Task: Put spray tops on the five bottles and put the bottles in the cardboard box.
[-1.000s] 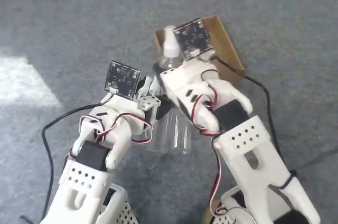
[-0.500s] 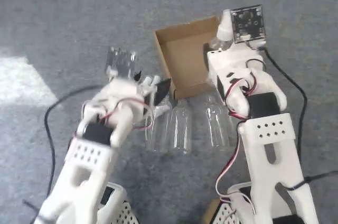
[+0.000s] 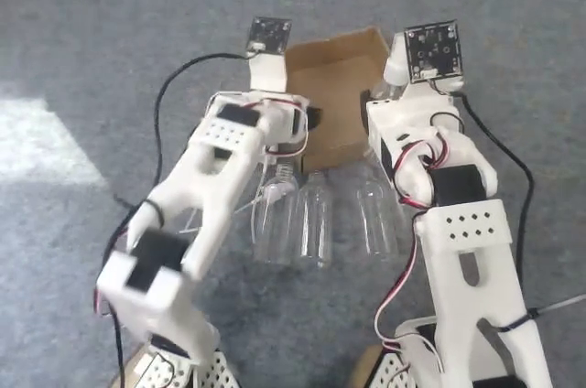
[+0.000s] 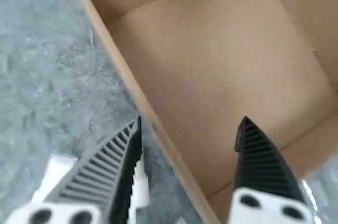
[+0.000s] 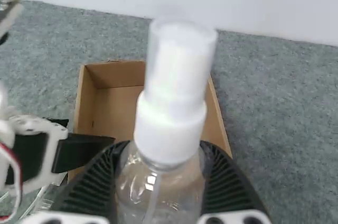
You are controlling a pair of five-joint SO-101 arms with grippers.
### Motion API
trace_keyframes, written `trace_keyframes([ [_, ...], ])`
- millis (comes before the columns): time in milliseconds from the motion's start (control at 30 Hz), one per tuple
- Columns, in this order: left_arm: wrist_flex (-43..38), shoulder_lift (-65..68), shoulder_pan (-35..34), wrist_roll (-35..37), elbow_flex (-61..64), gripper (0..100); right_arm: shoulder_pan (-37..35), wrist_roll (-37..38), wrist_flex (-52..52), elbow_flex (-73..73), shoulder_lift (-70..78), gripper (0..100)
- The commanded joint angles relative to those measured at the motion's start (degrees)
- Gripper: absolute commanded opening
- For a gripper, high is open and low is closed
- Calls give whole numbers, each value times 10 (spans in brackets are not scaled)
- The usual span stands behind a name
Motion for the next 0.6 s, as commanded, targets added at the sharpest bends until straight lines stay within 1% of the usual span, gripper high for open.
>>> trace_keyframes([
  [0,64,52,2,21,-124,265,5,8,-15,-3,-31,6],
  [133,103,93,3,18,-170,261,5,8,-15,1,-31,6],
  [233,107,120,4,17,-180,261,5,8,-15,1,-31,6],
  [400,111,153,4,-32,-189,258,5,8,-15,1,-31,6],
  [500,137,146,4,-45,-189,219,5,8,-15,0,-31,6],
  [567,154,134,4,-69,-189,200,5,8,-15,-1,-31,6],
])
